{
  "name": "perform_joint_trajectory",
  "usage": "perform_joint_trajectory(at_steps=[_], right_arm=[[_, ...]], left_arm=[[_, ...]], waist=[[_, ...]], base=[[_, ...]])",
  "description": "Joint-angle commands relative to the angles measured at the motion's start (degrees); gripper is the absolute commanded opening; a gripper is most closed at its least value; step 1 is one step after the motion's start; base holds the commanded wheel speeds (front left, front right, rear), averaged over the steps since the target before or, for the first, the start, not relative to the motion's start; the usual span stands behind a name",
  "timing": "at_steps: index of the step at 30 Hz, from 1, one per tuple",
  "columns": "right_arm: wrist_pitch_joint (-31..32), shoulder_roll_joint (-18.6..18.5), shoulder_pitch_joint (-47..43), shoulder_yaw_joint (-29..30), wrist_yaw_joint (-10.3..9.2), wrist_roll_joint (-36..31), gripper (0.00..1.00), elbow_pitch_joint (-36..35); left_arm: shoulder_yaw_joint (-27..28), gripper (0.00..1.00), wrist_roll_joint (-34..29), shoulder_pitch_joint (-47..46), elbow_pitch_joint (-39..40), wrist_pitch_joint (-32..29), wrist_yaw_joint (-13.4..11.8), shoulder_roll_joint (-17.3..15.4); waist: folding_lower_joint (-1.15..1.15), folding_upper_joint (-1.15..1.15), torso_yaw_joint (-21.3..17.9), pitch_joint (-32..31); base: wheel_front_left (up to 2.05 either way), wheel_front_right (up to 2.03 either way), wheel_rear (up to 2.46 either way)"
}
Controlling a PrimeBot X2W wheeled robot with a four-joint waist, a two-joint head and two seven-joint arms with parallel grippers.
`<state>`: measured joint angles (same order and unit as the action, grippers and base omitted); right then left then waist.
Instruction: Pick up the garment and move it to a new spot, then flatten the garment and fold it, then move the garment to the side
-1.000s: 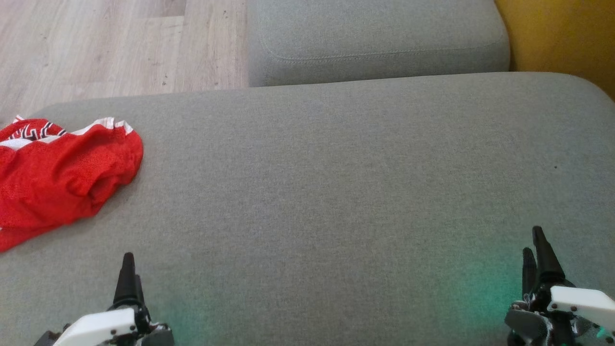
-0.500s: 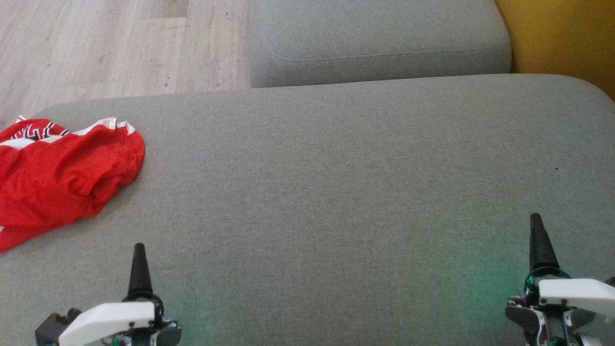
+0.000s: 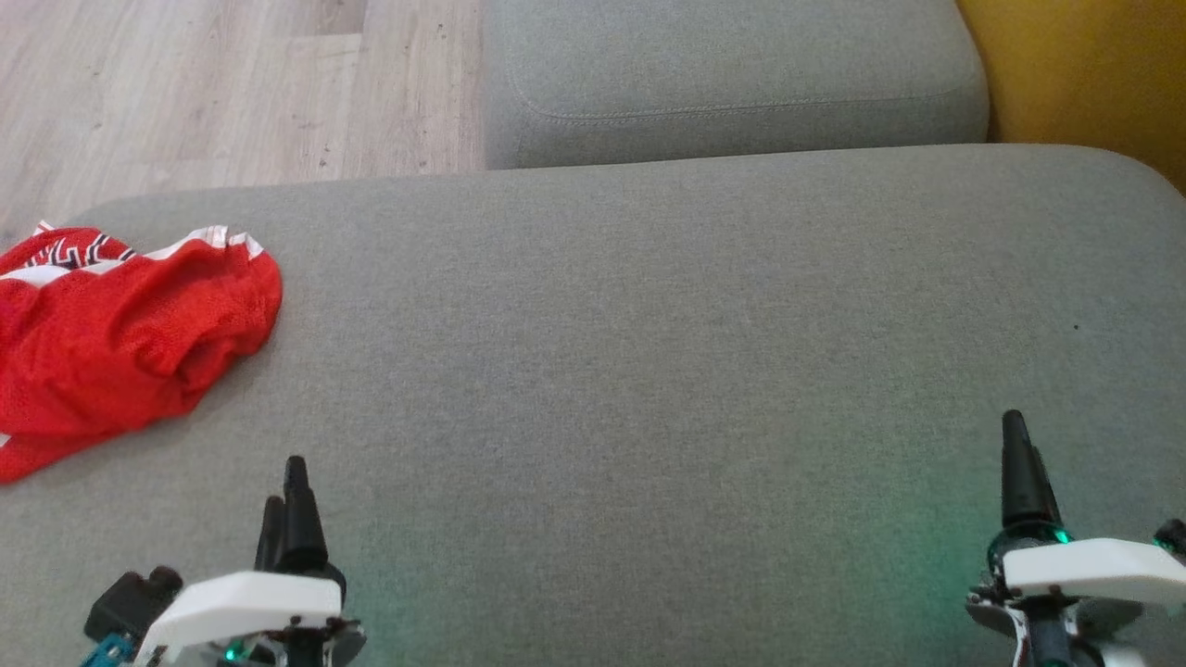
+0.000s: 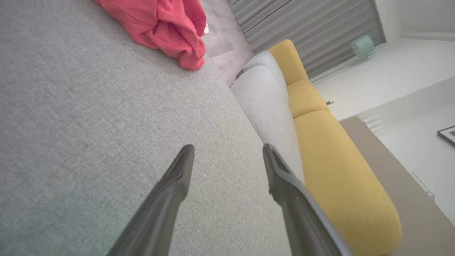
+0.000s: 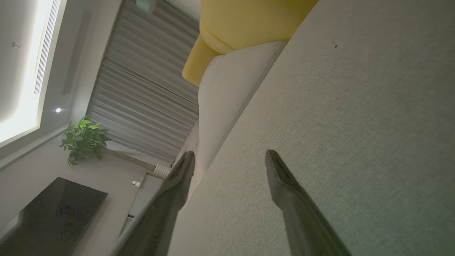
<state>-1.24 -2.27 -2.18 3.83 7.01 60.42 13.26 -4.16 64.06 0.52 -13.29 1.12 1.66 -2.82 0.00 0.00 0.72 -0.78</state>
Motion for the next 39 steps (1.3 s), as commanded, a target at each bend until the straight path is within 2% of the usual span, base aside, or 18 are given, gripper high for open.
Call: perform_joint_trajectory(at_steps=[1, 12, 39], right_arm=[[-0.76, -0.33, 1.14, -1.05, 0.19, -2.31, 1.0, -2.38], [-2.62, -0.37, 1.14, -2.87, 0.23, -11.57, 1.0, -1.53], [-7.02, -0.46, 0.17, -6.72, 0.33, -31.55, 1.0, -2.73]], left_arm=[[-0.08, 1.0, -2.34, -1.13, 2.34, 0.8, -0.33, -0.95], [-2.88, 1.0, -12.73, -0.54, 2.6, 2.67, -1.86, -2.14], [-7.46, 1.0, -29.94, 0.67, 1.03, 7.09, -4.37, -3.4]], waist=[[0.0, 0.0, 0.05, -0.02], [0.0, 0.0, 0.34, -0.09], [0.0, 0.0, 0.34, -0.2]], base=[[0.0, 0.0, 0.0], [0.0, 0.0, 0.0], [0.0, 0.0, 0.0]])
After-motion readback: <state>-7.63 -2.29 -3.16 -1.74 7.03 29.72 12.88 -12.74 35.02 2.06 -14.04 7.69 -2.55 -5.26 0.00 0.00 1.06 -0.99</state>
